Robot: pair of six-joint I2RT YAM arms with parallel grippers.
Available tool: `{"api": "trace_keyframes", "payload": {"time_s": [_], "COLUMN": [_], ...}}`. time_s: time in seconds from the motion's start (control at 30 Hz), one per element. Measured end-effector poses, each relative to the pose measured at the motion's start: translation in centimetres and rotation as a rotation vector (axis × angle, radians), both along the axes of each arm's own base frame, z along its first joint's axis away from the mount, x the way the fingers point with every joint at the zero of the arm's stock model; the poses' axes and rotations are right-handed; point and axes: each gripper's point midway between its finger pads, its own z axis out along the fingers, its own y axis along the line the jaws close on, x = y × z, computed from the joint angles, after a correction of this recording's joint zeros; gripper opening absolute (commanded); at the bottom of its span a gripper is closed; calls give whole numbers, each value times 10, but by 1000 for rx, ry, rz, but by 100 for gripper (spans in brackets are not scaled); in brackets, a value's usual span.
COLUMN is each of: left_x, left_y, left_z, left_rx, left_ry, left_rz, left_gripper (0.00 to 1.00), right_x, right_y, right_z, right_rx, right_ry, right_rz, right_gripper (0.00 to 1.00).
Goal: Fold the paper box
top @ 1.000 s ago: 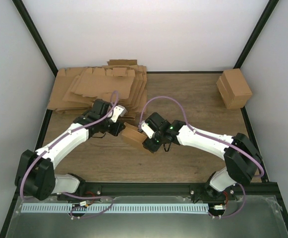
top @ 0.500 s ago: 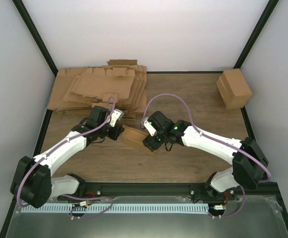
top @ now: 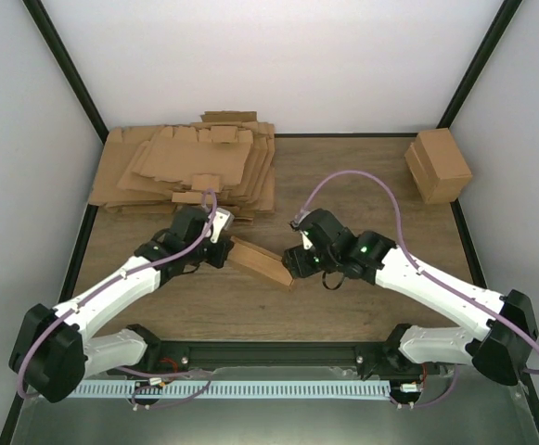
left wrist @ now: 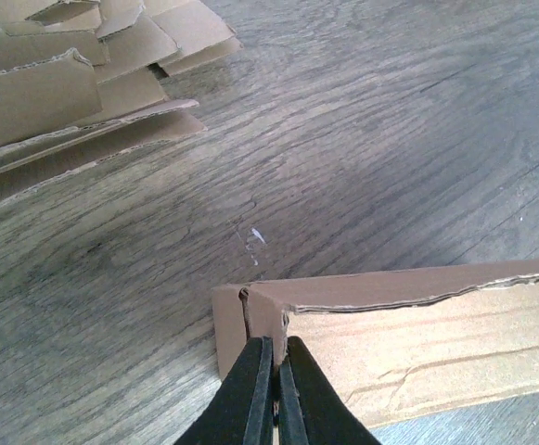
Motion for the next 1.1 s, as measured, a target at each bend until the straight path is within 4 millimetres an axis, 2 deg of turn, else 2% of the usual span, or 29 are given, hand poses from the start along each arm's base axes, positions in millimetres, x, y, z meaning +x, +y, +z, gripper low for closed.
{"api": "trace_keyframes", "payload": {"time_s": [0.13, 0.23, 0.37, 0.5, 1.1], "left_x": [-2, -3, -4, -3, 3], "left_y": [-3, -5, -7, -9, -12], "left_z": [2, 2, 2, 1, -6], "left_rx": [9, 13, 17, 18, 27], "left_ry": [-14, -16, -19, -23, -25], "left_rz": [10, 16, 20, 24, 36], "left_gripper": [4, 4, 4, 4, 4], "right_x": [-11, -19, -27, -30, -17], "right_y": [-13, -20, -27, -32, -14], "right_z": [-27, -40, -37, -35, -50], "right_rx": [-30, -43, -3, 25, 54], "right_ry": [99, 155, 166, 169, 214], "right_rz": [-76, -114, -141, -169, -233], "right_gripper": [62, 61, 57, 49, 24]}}
